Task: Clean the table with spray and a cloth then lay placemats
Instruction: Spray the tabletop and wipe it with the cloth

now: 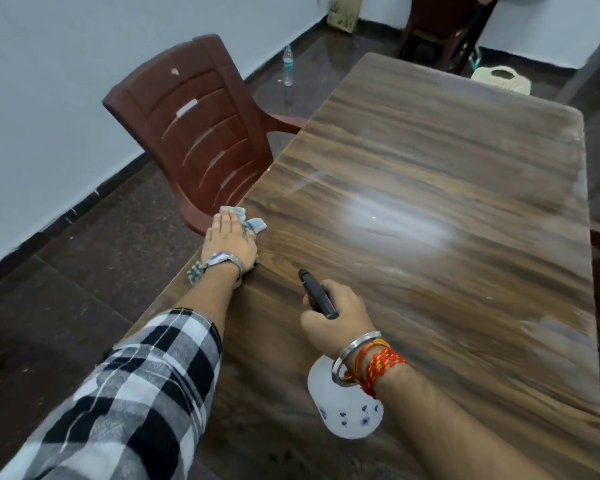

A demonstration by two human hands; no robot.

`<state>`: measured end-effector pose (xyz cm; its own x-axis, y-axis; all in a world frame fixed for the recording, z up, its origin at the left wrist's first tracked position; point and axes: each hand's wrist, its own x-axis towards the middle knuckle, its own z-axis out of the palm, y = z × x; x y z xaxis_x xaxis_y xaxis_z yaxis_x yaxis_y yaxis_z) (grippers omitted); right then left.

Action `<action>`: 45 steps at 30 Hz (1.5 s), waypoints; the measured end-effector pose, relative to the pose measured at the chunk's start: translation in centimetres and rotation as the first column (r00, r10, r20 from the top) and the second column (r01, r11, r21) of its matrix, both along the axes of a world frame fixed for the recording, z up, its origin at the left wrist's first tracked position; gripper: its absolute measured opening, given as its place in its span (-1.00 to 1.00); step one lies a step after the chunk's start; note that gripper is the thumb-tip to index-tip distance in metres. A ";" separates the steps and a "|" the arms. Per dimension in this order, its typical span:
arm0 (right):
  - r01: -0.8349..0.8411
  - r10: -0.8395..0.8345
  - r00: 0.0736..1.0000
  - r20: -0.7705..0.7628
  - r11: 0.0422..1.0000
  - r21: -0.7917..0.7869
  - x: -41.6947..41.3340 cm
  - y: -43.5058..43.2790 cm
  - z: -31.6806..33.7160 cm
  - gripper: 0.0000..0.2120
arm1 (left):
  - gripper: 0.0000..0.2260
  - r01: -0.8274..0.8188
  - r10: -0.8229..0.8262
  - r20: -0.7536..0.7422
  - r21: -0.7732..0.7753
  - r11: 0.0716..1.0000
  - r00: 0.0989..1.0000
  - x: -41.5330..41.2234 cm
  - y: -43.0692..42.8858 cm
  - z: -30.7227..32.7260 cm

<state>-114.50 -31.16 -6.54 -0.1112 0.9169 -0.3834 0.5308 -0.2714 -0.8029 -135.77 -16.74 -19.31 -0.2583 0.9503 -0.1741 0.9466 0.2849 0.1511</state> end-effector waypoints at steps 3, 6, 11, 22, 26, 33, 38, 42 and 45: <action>-0.040 0.042 0.998 0.042 0.998 -0.047 0.6 -0.7 -0.3 -0.90 | -0.42 0.024 -0.024 0.010 0.010 1.000 1.000 -0.4 -2.3 -0.2; -0.109 0.125 0.987 0.104 0.983 -0.146 0.3 -2.0 -0.6 -0.95 | -0.42 -0.031 0.031 0.030 0.007 0.999 0.999 -1.2 -6.6 -0.1; -0.243 0.281 0.953 0.118 0.934 -0.261 1.4 -4.9 -0.7 -0.96 | -0.41 -0.238 0.238 0.019 -0.013 0.971 0.971 -3.2 -14.7 0.2; -0.334 0.340 0.939 0.047 0.937 -0.097 15.1 -12.5 0.8 -0.91 | -0.42 -0.268 0.266 -0.039 -0.070 0.961 0.963 6.5 -28.4 0.4; -0.334 0.338 0.940 0.037 0.938 -0.087 22.1 -14.2 1.6 -0.89 | -0.43 -0.048 0.049 0.005 -0.077 0.996 0.999 17.0 -31.9 1.6; -0.245 0.246 0.969 0.011 0.967 -0.078 29.2 -17.0 1.0 -0.77 | -0.42 0.264 -0.257 0.069 -0.102 0.959 0.964 36.8 -40.0 2.4; -0.275 0.280 0.959 0.050 0.958 -0.083 29.9 -18.0 0.3 -0.87 | -0.47 0.455 -0.452 0.060 -0.145 0.878 0.890 42.3 -42.8 1.9; -0.342 0.352 0.934 0.057 0.929 -0.141 30.0 -18.0 0.2 -0.92 | -0.44 0.264 -0.254 0.109 -0.091 0.960 0.961 38.6 -42.4 1.8; -0.325 0.336 0.941 0.053 0.935 -0.144 30.3 -17.8 0.2 -0.86 | -0.42 0.031 -0.028 0.058 -0.056 0.998 0.998 33.1 -41.2 1.3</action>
